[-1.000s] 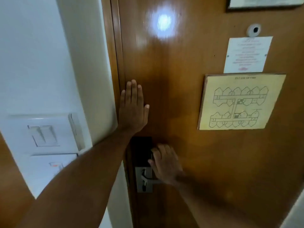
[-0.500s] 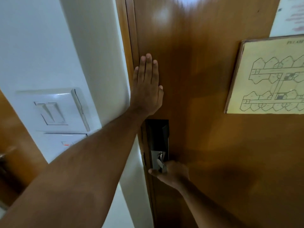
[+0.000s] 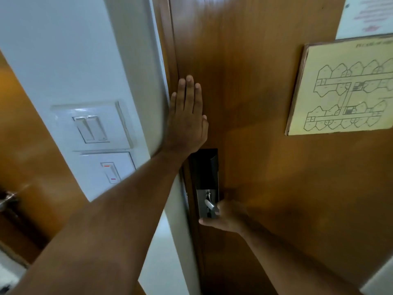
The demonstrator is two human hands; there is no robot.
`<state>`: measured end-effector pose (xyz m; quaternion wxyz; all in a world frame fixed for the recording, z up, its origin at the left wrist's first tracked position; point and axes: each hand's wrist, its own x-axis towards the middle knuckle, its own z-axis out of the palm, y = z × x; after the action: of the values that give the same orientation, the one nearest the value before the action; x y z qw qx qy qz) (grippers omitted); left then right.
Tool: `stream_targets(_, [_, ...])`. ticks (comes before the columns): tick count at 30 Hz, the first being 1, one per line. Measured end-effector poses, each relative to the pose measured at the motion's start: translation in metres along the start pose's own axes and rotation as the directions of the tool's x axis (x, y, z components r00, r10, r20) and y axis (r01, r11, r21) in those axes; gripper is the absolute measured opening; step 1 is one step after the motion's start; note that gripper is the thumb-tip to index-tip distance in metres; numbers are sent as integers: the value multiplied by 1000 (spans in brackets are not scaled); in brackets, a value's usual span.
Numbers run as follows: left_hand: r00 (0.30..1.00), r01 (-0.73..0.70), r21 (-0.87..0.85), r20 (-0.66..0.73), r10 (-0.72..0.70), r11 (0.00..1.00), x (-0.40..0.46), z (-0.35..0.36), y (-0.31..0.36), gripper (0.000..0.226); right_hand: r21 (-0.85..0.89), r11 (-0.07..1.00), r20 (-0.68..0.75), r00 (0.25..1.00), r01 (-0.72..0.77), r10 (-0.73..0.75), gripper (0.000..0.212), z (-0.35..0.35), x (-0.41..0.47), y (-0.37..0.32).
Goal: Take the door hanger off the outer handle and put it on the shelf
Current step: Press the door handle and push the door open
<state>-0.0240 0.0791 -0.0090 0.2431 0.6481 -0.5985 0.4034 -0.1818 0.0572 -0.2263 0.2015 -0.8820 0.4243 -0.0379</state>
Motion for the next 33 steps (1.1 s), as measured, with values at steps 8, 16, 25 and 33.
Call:
stream_targets(8, [995, -86, -128, -64, 78, 988, -62, -44, 24, 69, -237, 959, -53, 988, -154, 145, 63, 2, -74, -28])
stream_targets(16, [945, -310, -328, -212, 251, 892, -130, -75, 7, 69, -369, 859, -172, 934, -356, 313, 52, 9, -162, -51])
stream_targets(25, [919, -393, -682, -261, 297, 617, -223, -96, 57, 72, -243, 839, -312, 858, -488, 409, 71, 39, -282, -35])
stream_targets(33, [813, -555, -768, -419, 404, 320, -260, -132, 131, 75, 168, 909, -692, 611, -380, 384, 84, 25, -397, -75])
